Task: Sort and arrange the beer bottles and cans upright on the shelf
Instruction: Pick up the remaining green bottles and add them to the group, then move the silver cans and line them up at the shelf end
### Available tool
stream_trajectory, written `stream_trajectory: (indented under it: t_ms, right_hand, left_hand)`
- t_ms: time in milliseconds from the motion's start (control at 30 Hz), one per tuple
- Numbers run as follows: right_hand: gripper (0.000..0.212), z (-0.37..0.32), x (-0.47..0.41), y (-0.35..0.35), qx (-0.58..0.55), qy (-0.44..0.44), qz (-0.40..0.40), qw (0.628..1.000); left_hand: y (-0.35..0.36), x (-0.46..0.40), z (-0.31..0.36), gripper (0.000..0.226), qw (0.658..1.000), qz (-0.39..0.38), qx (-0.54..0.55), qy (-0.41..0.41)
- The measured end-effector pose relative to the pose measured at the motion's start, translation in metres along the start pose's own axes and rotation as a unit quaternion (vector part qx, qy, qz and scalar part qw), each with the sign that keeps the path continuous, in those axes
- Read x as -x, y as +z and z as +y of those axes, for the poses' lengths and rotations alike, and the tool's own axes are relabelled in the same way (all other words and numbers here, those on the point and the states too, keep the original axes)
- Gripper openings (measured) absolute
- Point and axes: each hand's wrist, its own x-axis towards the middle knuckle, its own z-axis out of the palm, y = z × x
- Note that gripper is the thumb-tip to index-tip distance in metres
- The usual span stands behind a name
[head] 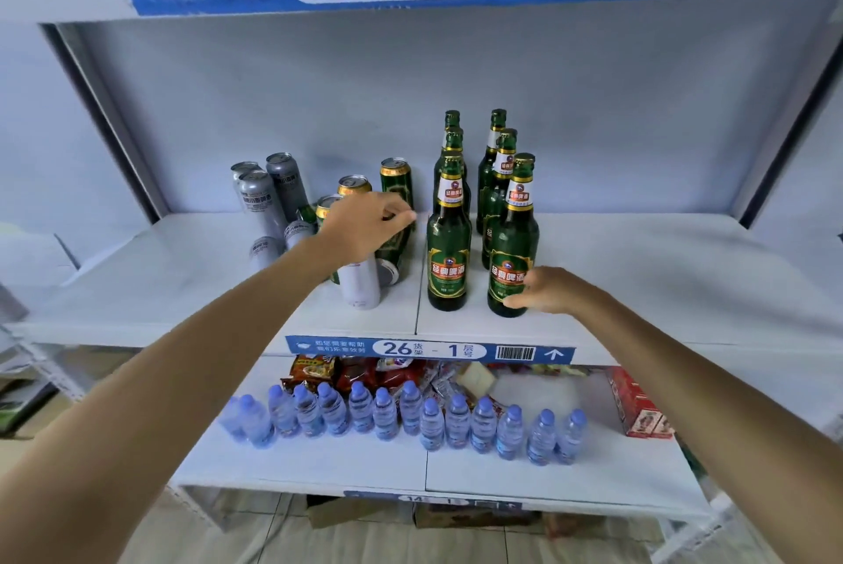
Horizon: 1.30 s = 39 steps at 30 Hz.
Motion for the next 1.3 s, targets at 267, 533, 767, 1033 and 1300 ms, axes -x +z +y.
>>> stream_trajectory:
  t_ms: [267, 533, 767, 1033, 1300]
  right_hand:
    - [0.046, -0.093, 0.008, 0.021, 0.030, -0.029, 0.036, 0.998]
    - [0.052, -0.187, 0.017, 0.056, 0.021, -0.013, 0.067, 0.997]
    - [0.049, -0.229, 0.007, 0.080, -0.039, -0.009, 0.099, 0.994]
    - [0.082, -0.229, -0.042, 0.093, -0.127, 0.031, 0.148, 0.980]
    - [0.085, -0.209, -0.077, 0.125, -0.203, -0.039, 0.214, 0.955]
  left_hand:
    - [-0.044, 0.043, -0.082, 0.033, 0.994, -0.052, -0.096, 0.006]
    - [-0.064, 0.090, -0.188, 0.036, 0.990, -0.099, -0.095, -0.016]
    - [-0.061, 0.079, -0.245, 0.043, 0.990, -0.125, -0.062, -0.036]
    - [-0.038, 0.043, -0.273, 0.042, 0.986, -0.138, -0.054, -0.072]
    - [0.010, -0.010, -0.299, 0.060, 0.918, -0.159, 0.157, -0.328]
